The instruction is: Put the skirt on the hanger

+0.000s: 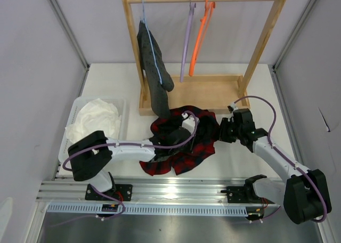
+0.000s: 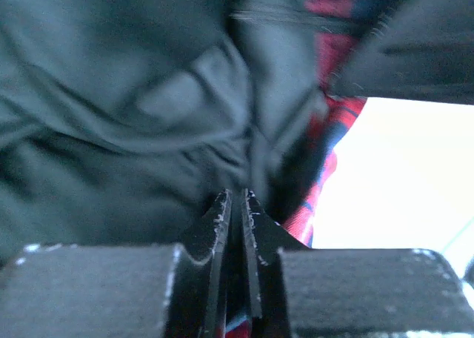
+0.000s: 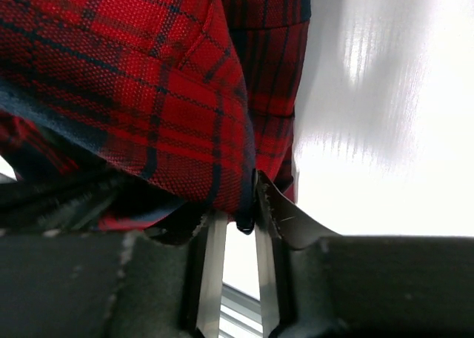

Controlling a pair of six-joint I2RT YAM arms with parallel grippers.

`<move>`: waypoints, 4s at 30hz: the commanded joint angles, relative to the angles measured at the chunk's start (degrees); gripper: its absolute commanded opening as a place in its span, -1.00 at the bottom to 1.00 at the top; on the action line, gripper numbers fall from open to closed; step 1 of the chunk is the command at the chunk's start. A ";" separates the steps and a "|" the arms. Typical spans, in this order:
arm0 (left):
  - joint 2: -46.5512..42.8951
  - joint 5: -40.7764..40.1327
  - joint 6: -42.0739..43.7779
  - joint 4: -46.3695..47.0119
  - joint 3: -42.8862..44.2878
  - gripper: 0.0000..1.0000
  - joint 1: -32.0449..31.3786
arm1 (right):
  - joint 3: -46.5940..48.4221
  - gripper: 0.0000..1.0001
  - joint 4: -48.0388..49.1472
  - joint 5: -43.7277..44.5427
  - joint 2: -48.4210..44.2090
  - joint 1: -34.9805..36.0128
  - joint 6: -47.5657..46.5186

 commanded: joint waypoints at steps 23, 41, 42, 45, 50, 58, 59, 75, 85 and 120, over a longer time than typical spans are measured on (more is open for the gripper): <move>2.56 3.97 -19.11 16.18 -17.17 -1.00 -7.71 | 3.12 -0.35 1.71 2.74 4.44 1.16 9.95; 10.82 3.62 -18.94 14.25 -8.56 -1.00 -4.28 | 8.57 -0.21 -8.40 9.25 -14.03 9.85 18.21; 11.26 3.10 -18.68 13.99 -7.68 -1.00 -4.37 | 8.31 -0.22 -7.88 10.12 -11.76 10.47 18.04; 11.61 1.78 -17.45 11.53 -5.30 -1.00 -4.28 | 7.69 -0.30 -5.24 9.78 -6.14 11.09 16.81; 11.26 1.15 -18.23 10.56 -5.65 -1.00 -3.15 | 5.85 -0.42 -7.70 16.02 -1.28 7.77 15.66; 7.31 1.24 -18.24 10.21 -9.17 -1.00 -0.68 | -4.17 -0.55 0.83 12.24 4.78 3.00 18.39; 6.61 1.68 -17.63 10.38 -9.17 -1.00 -0.42 | -4.52 -0.56 1.61 12.15 6.53 3.18 18.39; -11.84 7.40 -2.59 0.74 -2.23 -0.41 -0.33 | -2.42 -0.51 0.48 9.60 0.13 1.95 16.54; -25.65 2.92 1.88 -9.11 4.88 -0.19 -0.33 | 0.30 -0.52 -3.65 8.72 -5.84 0.20 15.75; 0.44 3.18 15.69 -26.01 71.50 0.18 22.87 | 9.97 -0.52 -10.60 7.32 -10.59 -0.51 12.59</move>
